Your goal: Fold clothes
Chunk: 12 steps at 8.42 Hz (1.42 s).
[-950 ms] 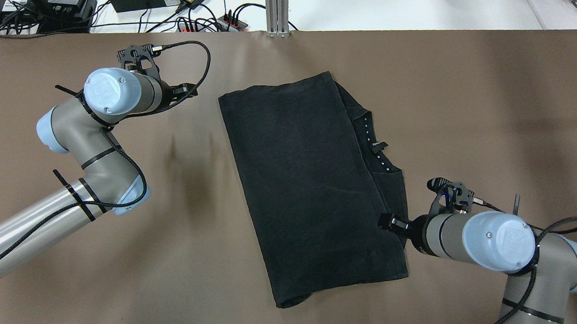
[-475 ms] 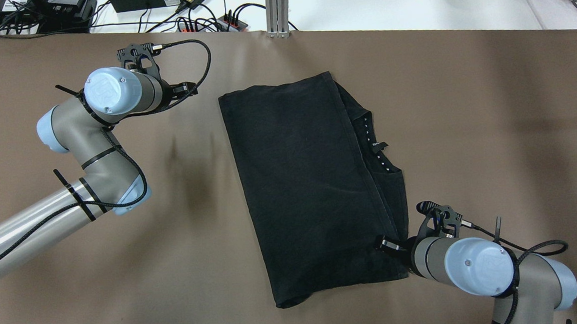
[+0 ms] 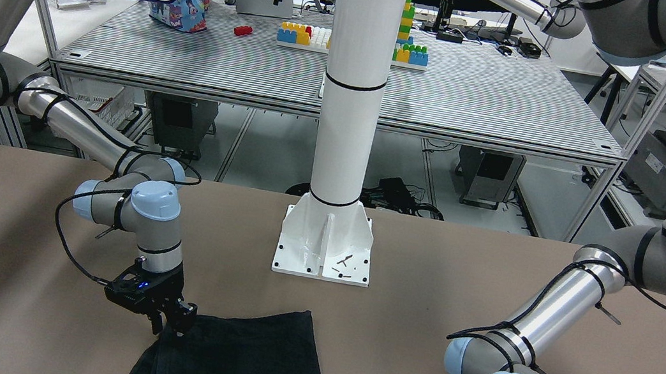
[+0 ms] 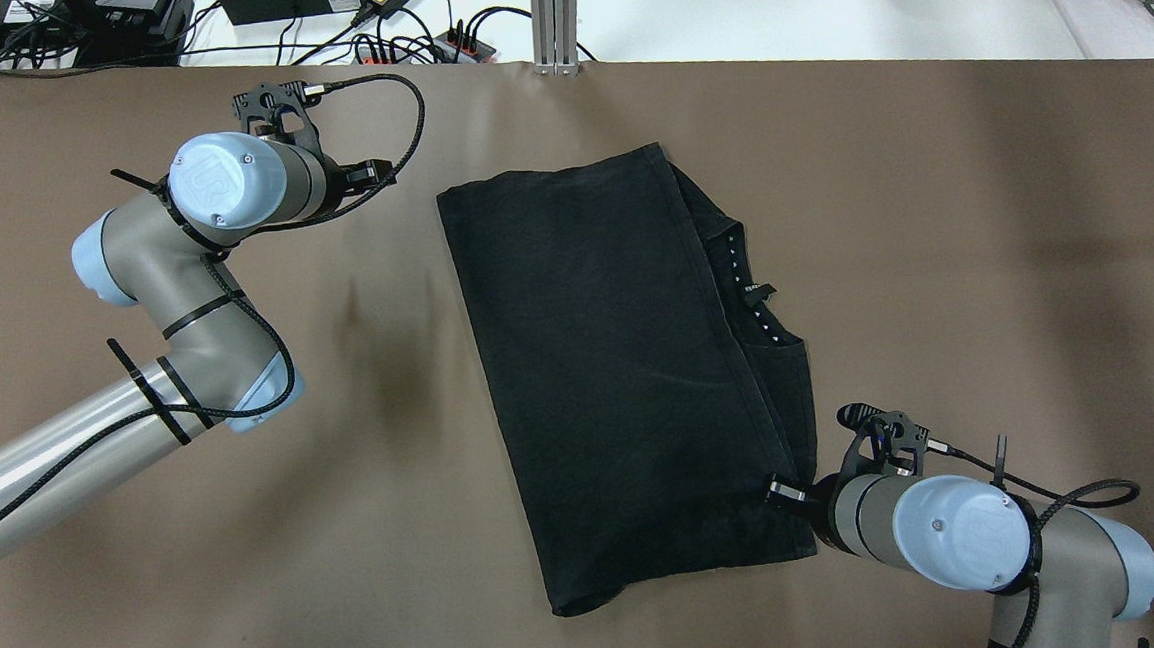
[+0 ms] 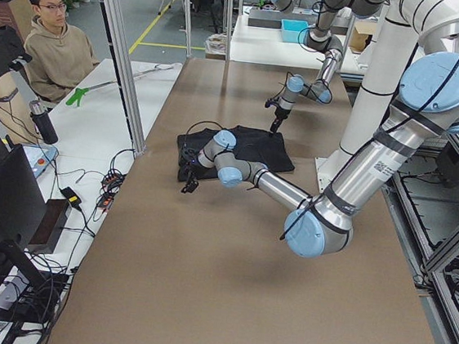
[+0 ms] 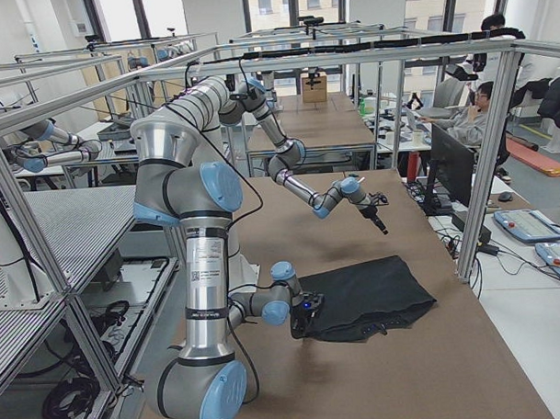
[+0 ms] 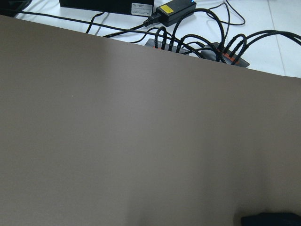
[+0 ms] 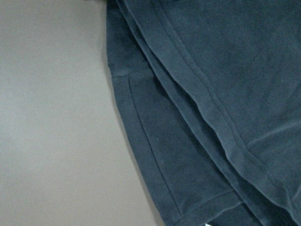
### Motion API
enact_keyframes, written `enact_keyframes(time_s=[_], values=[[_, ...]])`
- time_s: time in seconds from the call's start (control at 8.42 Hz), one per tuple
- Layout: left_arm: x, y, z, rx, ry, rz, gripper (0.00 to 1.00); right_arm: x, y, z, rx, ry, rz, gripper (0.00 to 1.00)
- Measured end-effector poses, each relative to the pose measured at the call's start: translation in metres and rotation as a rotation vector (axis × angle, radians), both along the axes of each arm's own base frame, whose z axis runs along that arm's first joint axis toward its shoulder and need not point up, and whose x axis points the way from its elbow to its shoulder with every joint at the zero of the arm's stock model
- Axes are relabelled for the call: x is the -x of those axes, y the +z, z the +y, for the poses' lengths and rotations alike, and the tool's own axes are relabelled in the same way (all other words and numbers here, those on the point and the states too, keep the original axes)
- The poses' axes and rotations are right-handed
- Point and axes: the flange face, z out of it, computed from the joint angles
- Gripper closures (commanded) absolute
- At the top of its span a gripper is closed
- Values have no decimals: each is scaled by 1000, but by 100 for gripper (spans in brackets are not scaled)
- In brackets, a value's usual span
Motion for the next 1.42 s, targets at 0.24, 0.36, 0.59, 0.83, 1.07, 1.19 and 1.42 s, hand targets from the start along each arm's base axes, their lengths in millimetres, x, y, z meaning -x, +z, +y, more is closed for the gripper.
enact_keyframes(time_s=[0.24,0.36,0.59,0.83,1.07,1.19,1.42], values=[[0,-2,0,1,-4,1,0,0,1,-1,-2,3,4,76],[0,-4,0,0,-5,1,0,1,1,-1,-2,3,4,86],[0,-4,-1,0,-5,2,0,2,0,-2,-3,5,6,85],[0,-4,-1,0,-5,1,0,1,-2,-3,-3,7,6,100],[0,-3,-1,1,-5,0,0,-4,-5,-7,1,11,-1,100],[0,-3,-1,1,-5,0,0,-5,-6,-8,2,11,-3,100],[-1,-3,0,2,-4,1,0,-7,-16,-7,1,12,-16,100]])
